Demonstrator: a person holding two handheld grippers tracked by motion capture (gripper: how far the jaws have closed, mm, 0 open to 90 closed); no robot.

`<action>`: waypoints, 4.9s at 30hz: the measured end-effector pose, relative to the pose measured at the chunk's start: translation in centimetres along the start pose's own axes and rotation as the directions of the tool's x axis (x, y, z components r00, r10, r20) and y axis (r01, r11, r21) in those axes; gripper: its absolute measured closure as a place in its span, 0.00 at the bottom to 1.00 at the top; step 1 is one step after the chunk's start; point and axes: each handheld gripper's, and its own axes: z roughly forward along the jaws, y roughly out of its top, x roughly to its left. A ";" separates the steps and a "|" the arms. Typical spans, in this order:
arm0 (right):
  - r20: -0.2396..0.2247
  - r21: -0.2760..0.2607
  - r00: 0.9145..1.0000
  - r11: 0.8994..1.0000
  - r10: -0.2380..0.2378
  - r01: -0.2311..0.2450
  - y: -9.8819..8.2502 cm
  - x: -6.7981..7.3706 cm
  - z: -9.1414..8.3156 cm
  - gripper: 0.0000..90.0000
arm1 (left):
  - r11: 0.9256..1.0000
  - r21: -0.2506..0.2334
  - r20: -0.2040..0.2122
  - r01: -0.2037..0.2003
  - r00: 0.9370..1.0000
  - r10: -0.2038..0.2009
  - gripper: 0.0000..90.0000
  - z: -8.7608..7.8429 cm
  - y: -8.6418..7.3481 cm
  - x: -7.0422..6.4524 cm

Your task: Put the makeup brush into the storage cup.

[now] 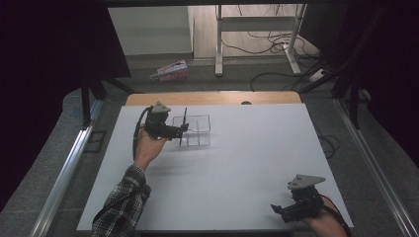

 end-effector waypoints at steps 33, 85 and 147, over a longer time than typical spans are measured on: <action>0.002 -0.010 1.000 1.000 0.007 -0.007 0.0 0.0 -0.1 0.01 | 0.998 0.018 0.067 -0.061 0.996 0.060 0.02 -1.7 -1.9 -1.5; 0.007 -0.023 1.000 0.999 0.022 -0.021 0.0 -0.2 -0.3 0.00 | 0.998 0.060 0.060 -0.034 0.998 0.031 0.02 -5.3 -7.6 -2.1; 0.010 -0.023 1.000 0.999 0.023 -0.023 0.0 -0.2 -0.3 0.00 | 0.996 0.050 0.053 0.070 0.996 -0.072 0.02 -11.1 -12.1 -4.1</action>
